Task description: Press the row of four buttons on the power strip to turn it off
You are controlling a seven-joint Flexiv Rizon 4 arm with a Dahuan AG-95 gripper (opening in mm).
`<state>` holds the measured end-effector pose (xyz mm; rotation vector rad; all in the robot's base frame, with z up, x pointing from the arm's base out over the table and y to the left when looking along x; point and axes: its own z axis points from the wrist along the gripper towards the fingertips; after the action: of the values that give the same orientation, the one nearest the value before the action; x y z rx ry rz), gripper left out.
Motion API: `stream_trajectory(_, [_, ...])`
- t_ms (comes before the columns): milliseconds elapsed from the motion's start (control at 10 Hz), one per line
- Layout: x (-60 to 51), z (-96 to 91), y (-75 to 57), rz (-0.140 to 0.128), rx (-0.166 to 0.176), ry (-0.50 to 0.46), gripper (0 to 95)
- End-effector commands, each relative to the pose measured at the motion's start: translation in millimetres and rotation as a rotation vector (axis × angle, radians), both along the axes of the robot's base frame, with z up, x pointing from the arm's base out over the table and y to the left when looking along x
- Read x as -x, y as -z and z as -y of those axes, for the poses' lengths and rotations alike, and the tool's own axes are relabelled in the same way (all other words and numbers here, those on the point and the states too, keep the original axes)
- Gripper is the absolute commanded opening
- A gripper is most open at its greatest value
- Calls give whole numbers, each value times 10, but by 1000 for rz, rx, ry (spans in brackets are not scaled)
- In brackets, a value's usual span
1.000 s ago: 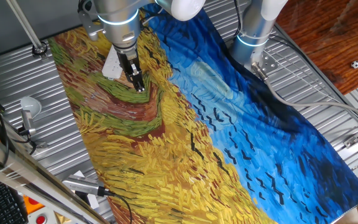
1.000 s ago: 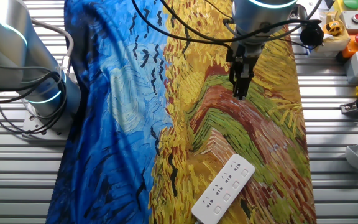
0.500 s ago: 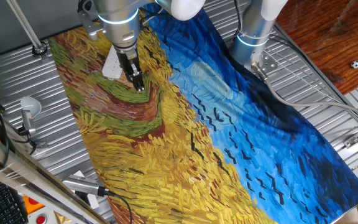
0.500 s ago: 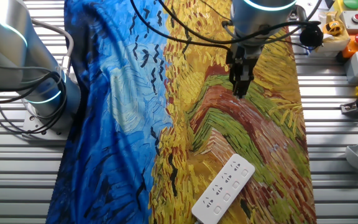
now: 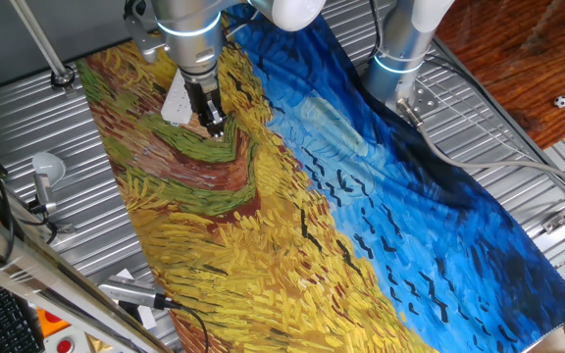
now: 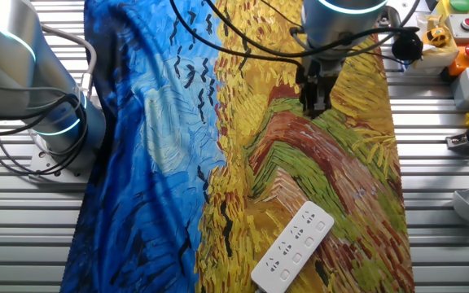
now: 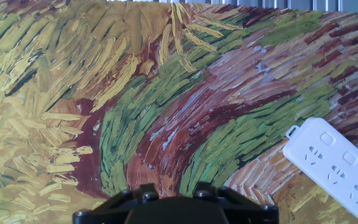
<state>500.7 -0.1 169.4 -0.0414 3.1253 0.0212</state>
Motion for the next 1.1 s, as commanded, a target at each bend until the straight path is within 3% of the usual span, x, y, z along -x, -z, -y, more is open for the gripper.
stream_trajectory(100, [9,-3,-1,1,1,-7,0])
stream_trajectory(800, [15,0,4,2,-4,-34,0])
stream_trajectory(1100, [76,17,40,4,-1,-148,0])
